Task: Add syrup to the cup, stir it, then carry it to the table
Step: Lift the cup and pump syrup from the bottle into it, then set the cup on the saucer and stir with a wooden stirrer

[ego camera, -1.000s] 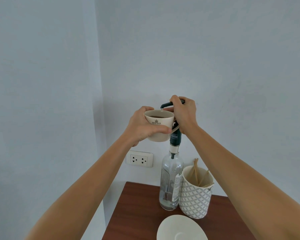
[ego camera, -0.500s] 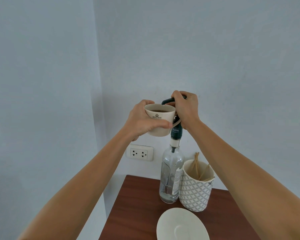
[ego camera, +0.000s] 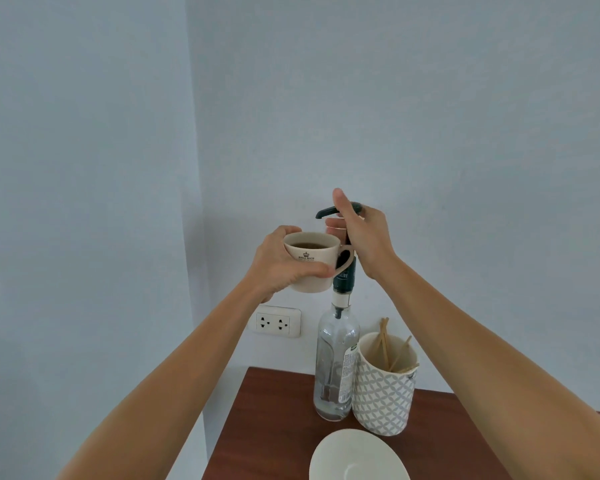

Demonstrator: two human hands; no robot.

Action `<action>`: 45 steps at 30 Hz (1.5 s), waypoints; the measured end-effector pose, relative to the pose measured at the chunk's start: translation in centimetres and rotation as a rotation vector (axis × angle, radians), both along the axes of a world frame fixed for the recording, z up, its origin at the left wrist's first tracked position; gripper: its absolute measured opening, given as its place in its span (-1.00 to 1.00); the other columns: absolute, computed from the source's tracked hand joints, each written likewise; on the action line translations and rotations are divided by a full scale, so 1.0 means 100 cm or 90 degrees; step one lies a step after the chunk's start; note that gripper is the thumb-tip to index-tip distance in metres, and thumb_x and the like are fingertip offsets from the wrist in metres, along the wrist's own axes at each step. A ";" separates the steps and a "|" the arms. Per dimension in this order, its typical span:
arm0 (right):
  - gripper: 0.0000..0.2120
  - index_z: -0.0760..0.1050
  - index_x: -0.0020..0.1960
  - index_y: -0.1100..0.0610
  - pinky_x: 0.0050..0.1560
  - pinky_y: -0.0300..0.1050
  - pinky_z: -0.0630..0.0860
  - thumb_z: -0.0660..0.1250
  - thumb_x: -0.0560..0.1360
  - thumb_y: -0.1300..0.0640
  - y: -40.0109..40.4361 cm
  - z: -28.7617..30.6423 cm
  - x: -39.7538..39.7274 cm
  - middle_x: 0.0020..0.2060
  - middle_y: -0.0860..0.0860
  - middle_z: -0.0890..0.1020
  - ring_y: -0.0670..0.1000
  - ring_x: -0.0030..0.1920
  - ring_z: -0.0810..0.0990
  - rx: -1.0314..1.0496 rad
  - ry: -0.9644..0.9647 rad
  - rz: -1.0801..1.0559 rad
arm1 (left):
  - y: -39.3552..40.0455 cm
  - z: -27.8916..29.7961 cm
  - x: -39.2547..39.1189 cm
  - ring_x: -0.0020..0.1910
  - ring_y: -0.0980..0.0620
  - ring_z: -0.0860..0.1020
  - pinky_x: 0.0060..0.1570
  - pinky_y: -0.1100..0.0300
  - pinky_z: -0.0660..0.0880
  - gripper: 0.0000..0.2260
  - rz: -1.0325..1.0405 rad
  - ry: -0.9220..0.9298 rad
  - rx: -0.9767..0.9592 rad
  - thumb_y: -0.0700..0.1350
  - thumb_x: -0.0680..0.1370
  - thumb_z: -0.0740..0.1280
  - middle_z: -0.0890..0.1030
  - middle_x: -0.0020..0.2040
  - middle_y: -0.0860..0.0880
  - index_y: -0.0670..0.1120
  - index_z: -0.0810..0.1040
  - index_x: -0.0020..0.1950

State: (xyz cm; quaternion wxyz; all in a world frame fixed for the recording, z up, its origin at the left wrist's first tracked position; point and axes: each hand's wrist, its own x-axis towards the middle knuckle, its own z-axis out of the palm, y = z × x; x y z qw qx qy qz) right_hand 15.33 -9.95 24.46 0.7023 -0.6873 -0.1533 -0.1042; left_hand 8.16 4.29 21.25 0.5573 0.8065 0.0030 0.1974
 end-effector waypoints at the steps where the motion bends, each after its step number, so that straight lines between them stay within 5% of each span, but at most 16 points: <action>1: -0.50 0.58 -0.05 0.11 -0.03 -0.06 0.60 0.34 0.44 -0.34 -0.002 -0.005 -0.004 -0.14 0.00 0.73 -0.01 -0.10 0.72 -0.018 -0.015 -0.019 | 0.000 -0.002 -0.001 0.19 -0.09 0.62 0.06 0.04 0.61 0.04 0.002 -0.001 0.001 0.15 -0.09 0.60 0.62 0.22 -0.06 -0.04 0.45 0.38; 7: -0.64 0.51 0.25 0.14 -0.06 -0.26 0.42 0.18 0.64 -0.09 -0.012 -0.061 -0.034 0.06 -0.07 0.62 -0.01 0.10 0.57 -0.012 -0.044 -0.142 | -0.001 -0.018 -0.015 0.18 -0.08 0.63 0.19 -0.07 0.62 0.04 0.001 -0.003 0.028 0.17 -0.09 0.61 0.64 0.19 -0.04 -0.02 0.46 0.38; 11: -0.62 0.48 0.33 0.13 0.21 -0.09 0.43 0.17 0.65 -0.07 -0.018 -0.100 -0.060 0.29 0.02 0.56 -0.03 0.21 0.52 0.006 -0.004 -0.155 | -0.010 -0.043 -0.032 0.13 -0.03 0.64 0.15 -0.04 0.64 -0.02 -0.025 0.002 0.049 0.15 -0.05 0.61 0.65 0.14 0.01 0.01 0.46 0.36; 14: -0.69 0.55 0.24 0.08 0.28 0.06 0.49 0.17 0.66 -0.07 -0.023 -0.123 -0.082 0.18 0.04 0.64 0.03 0.22 0.58 0.045 0.035 -0.103 | -0.018 -0.069 -0.044 0.09 0.02 0.65 0.14 0.01 0.63 -0.04 -0.057 0.003 0.061 0.15 -0.02 0.64 0.66 0.10 0.06 0.02 0.47 0.35; 23: -0.73 0.66 0.13 0.09 -0.04 -0.20 0.62 0.17 0.68 0.11 -0.060 -0.193 -0.122 -0.05 0.01 0.76 -0.03 0.01 0.72 0.079 0.139 -0.043 | -0.047 -0.168 -0.071 0.20 0.15 0.63 0.24 0.13 0.54 -0.11 -0.165 0.058 0.026 -0.04 0.15 0.72 0.67 0.18 0.09 0.02 0.41 0.41; 27: -0.73 0.69 0.05 0.09 0.05 -0.10 0.62 0.19 0.67 0.17 -0.075 -0.229 -0.129 -0.09 0.00 0.77 0.01 0.00 0.72 0.077 0.183 -0.055 | -0.061 -0.211 -0.080 0.24 0.18 0.61 0.31 0.15 0.51 -0.09 -0.188 0.083 0.005 -0.11 0.17 0.72 0.65 0.20 0.11 0.01 0.37 0.44; 30: -0.68 0.70 -0.04 0.00 -0.03 -0.16 0.63 0.20 0.66 0.21 -0.082 -0.249 -0.134 -0.14 -0.03 0.78 -0.02 -0.06 0.72 0.076 0.201 -0.064 | -0.069 -0.236 -0.083 0.25 0.27 0.57 0.25 0.37 0.45 -0.09 -0.203 0.095 0.008 -0.14 0.21 0.72 0.64 0.20 0.18 0.06 0.34 0.45; 36: -0.70 0.71 0.01 0.06 0.12 0.15 0.58 0.20 0.65 0.24 -0.089 -0.278 -0.132 -0.05 0.08 0.77 0.19 0.07 0.69 0.102 0.245 -0.073 | -0.075 -0.259 -0.081 0.25 0.29 0.56 0.19 0.51 0.41 -0.18 -0.222 0.080 0.044 -0.11 0.23 0.73 0.60 0.20 0.32 0.24 0.37 0.33; 45: -0.65 0.73 -0.06 -0.05 -0.05 -0.17 0.62 0.22 0.64 0.24 -0.097 -0.290 -0.132 -0.08 0.00 0.77 0.00 -0.04 0.71 0.089 0.227 -0.037 | -0.076 -0.268 -0.082 0.28 0.37 0.52 0.21 0.54 0.38 -0.15 -0.225 0.061 0.048 -0.06 0.22 0.73 0.56 0.21 0.43 0.43 0.34 0.29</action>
